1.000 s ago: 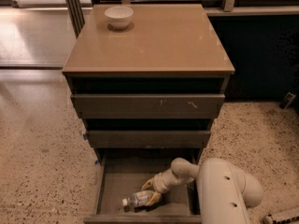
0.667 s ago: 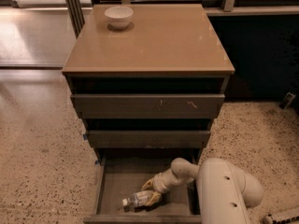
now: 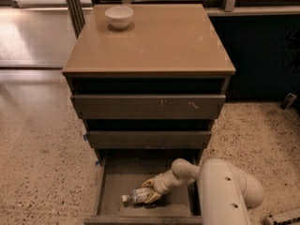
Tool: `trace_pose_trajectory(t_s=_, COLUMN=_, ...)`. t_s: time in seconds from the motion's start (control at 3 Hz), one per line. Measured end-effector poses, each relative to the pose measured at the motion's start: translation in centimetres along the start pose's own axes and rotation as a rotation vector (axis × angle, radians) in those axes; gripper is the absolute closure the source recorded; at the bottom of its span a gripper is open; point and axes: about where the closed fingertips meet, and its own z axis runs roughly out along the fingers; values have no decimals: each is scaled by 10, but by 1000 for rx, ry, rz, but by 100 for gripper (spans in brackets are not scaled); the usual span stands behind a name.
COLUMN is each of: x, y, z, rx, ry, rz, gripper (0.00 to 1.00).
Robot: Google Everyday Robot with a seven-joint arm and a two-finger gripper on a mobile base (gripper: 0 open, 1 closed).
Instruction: Place blue plastic bottle into bottom drawer
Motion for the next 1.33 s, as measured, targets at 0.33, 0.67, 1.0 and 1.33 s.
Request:
trace_pose_trajectory(t_s=0.33, x=0, y=0, z=0, rx=0, ry=0, rz=0, gripper=11)
trace_pose_trajectory(t_s=0.67, x=0, y=0, z=0, rx=0, ry=0, rz=0, gripper=0)
trace_pose_trajectory(t_s=1.0, x=-1, y=1, z=1, rx=-4, ry=-13, rz=-1, gripper=0)
trace_pose_trajectory(t_s=1.33, x=-2, y=1, z=-3, rx=-1, ry=-13, rz=-3, gripper=0)
